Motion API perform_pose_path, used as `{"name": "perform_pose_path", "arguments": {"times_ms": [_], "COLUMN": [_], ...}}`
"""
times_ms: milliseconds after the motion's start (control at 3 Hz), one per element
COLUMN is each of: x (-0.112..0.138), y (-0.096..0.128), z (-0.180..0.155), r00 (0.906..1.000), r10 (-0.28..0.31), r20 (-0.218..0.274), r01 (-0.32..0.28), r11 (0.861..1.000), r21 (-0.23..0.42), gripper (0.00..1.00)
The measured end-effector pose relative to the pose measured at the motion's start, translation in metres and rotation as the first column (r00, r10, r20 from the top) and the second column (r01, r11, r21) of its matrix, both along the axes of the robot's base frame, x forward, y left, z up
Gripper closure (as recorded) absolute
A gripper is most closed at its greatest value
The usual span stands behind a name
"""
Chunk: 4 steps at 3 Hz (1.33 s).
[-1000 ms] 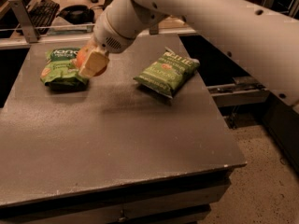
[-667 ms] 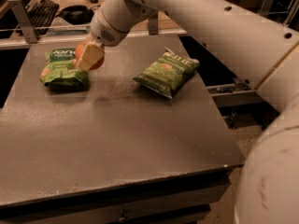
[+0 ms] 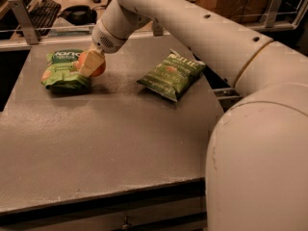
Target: Move orange near green rice chip bag
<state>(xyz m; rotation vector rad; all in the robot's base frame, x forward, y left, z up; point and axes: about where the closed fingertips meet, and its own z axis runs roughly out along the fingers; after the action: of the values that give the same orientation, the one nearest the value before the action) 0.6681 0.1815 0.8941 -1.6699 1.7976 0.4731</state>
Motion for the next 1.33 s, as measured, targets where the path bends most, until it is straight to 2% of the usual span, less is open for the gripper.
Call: {"name": "perform_pose_path", "arguments": {"times_ms": [333, 1333], "x": [0.003, -0.001], "y": [0.004, 0.011], "z": [-0.012, -0.028], "r00": [0.9997, 0.9982], "r10": [0.004, 0.025], "r20": [-0.022, -0.055], "r01": [-0.005, -0.026], "r11": [1.000, 0.999], "r21": [-0.008, -0.021], "gripper": [0.82, 0.12]}}
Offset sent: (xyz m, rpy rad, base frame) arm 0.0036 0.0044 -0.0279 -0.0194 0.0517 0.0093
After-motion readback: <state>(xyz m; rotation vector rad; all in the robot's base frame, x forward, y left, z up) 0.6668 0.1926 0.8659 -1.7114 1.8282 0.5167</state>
